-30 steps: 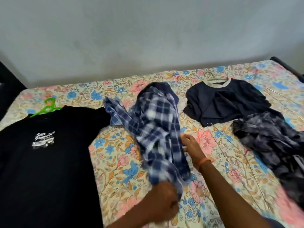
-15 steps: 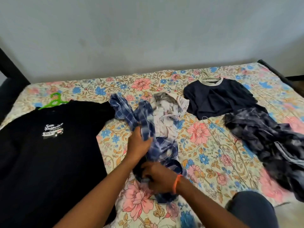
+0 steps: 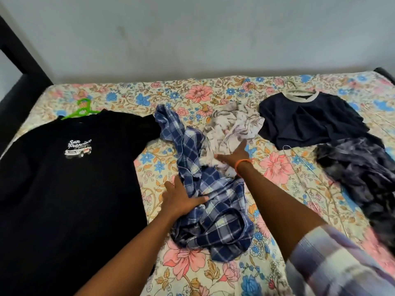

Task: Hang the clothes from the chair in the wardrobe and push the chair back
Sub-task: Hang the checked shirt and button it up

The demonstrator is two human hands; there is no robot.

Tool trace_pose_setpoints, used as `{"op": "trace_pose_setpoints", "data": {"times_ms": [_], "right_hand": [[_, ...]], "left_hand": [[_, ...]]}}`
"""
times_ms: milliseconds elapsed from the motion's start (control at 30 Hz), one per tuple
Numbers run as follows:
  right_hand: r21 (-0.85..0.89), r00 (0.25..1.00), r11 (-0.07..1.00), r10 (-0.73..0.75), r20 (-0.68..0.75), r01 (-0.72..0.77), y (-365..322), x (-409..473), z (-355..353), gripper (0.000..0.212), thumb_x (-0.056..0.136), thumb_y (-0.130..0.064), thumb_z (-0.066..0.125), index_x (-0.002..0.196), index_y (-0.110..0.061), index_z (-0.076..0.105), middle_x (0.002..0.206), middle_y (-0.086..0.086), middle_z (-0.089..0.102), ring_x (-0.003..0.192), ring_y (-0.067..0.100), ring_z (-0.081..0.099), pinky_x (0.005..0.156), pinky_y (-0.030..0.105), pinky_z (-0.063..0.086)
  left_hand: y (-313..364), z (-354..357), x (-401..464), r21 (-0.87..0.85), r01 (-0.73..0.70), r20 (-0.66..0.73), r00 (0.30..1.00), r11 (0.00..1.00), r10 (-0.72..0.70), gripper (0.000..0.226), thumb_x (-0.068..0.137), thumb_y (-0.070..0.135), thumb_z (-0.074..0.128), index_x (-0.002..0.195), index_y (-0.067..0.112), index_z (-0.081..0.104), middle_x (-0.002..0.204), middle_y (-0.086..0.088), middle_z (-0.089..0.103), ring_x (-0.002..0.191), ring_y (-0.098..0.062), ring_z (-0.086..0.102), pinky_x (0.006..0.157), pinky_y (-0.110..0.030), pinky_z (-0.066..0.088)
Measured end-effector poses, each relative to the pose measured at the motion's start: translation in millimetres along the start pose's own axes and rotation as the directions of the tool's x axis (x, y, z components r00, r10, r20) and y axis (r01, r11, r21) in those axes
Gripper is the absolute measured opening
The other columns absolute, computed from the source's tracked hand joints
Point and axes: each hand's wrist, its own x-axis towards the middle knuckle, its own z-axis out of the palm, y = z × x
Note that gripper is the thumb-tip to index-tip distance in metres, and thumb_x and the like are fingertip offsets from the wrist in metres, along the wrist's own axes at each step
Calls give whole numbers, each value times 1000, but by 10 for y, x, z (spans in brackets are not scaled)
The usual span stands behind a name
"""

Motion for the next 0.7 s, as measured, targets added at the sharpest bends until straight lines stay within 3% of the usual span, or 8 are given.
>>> {"op": "trace_pose_setpoints", "data": {"times_ms": [67, 167, 333, 400, 467, 533, 633, 700], "right_hand": [[-156, 1000, 988, 2, -15, -5, -77, 143, 0, 91, 80, -32, 80, 148, 1, 29, 144, 24, 46, 127, 40, 50, 100, 41, 47], [56, 999, 998, 35, -20, -34, -383, 335, -155, 61, 93, -17, 64, 144, 3, 38, 143, 22, 49, 120, 32, 54, 94, 36, 46], [590, 982, 788, -101, -160, 177, -1483, 555, -627, 63, 94, -1, 56, 151, -6, 30, 138, 16, 55, 100, 23, 59, 77, 22, 52], [629, 950, 713, -204, -236, 310, -1927, 583, -823, 56, 95, -2, 54, 148, -6, 36, 133, 13, 57, 99, 25, 58, 77, 24, 49], [655, 926, 655, -263, -270, 377, -2239, 619, -1013, 50, 95, -9, 53, 143, -4, 39, 129, 14, 58, 96, 24, 58, 78, 27, 48], [659, 916, 636, -281, -287, 402, -2429, 999, -1135, 60, 82, -20, 59, 137, 1, 44, 125, 18, 61, 95, 24, 59, 81, 32, 51], [455, 896, 786, -277, -348, 419, -2496, 726, -1179, 72, 68, -33, 69, 129, 2, 53, 129, 15, 61, 116, 29, 60, 99, 35, 49], [-121, 840, 908, -418, -346, 402, -2338, 461, -1167, 55, 93, -43, 57, 129, -1, 56, 134, 20, 57, 123, 35, 55, 100, 38, 44]], "left_hand": [[-23, -24, 169, -23, -5, 51, 999, 1000, 6, 121, 67, 64, 79, 153, 16, 9, 156, -20, 3, 139, -45, 30, 113, -48, 34], [-84, -82, 321, -140, -3, 96, 995, 990, 17, 95, 77, 43, 81, 147, 16, 23, 145, -16, 16, 126, -38, 42, 107, -39, 41], [-163, -14, 427, -131, -53, 4, 999, 990, 54, 60, 88, 35, 67, 138, 17, 39, 126, -13, 32, 99, -19, 38, 97, -29, 41], [-194, -23, 471, -200, -65, 5, 998, 978, 67, 39, 88, 31, 65, 121, 15, 52, 119, -15, 37, 96, -19, 40, 92, -26, 43], [-249, -39, 526, -297, -42, 8, 999, 954, 47, 14, 87, 20, 66, 93, 9, 58, 108, -23, 51, 84, -21, 54, 73, -26, 50], [-322, -89, 584, -365, 27, 42, 999, 931, -13, 6, 88, 7, 64, 91, 2, 62, 97, -28, 65, 69, -23, 65, 64, -34, 58], [-373, -161, 599, -300, 71, 135, 990, 951, -32, 36, 79, 11, 62, 108, -9, 54, 106, -24, 60, 76, -28, 66, 59, -34, 58], [-402, -123, 633, -211, 48, 117, 993, 976, -23, 50, 68, 12, 57, 106, -19, 47, 122, -36, 47, 97, -35, 59, 76, -40, 55]]}}
